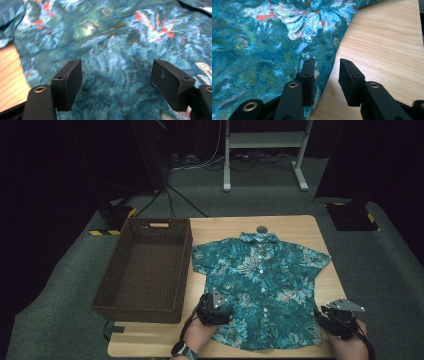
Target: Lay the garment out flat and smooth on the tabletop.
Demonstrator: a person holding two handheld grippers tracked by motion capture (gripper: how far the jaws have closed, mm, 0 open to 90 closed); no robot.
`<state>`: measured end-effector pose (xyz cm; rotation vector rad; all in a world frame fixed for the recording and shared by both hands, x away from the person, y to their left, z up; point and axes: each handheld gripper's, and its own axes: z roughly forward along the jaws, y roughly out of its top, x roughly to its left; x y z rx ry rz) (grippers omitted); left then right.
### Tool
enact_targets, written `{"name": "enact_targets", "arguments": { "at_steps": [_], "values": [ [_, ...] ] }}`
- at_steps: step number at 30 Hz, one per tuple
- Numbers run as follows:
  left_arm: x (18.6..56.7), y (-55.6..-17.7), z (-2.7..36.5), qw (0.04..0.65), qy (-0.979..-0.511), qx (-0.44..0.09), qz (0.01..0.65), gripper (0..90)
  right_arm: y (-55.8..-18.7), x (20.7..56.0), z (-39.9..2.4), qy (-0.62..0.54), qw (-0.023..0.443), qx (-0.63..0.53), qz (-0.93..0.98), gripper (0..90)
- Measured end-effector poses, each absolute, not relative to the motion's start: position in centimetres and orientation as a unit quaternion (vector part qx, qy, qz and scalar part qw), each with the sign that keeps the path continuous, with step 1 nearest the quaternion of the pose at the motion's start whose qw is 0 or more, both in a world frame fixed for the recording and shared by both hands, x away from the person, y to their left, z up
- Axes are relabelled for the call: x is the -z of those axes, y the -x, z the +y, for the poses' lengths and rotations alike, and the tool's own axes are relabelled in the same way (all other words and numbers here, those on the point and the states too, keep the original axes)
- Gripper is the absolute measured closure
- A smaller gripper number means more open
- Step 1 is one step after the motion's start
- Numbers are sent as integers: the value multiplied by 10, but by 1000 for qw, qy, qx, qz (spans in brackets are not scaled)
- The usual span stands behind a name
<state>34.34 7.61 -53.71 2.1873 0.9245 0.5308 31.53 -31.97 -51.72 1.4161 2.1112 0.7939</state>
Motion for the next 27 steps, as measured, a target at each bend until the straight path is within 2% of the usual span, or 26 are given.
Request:
{"name": "enact_targets", "arguments": {
  "at_steps": [4,6,10,11,18,27],
  "values": [
    [538,-341,69,349,-848,-202,344,237,-328,518,-326,-527,244,-295,759,671],
    [540,-342,68,356,-847,-192,344,233,-348,517,-338,-547,253,-297,741,701],
    [542,-344,69,367,-846,-168,349,210,-368,517,-347,-561,262,-296,728,699],
    [542,-344,71,368,-846,-161,351,209,-385,518,-354,-572,266,-298,717,700],
    [542,-343,72,370,-847,-159,347,204,-432,518,-362,-590,285,-284,700,685],
    [542,-343,73,370,-848,-158,344,202,-461,529,-372,-609,290,-261,690,682]
  ]
}}
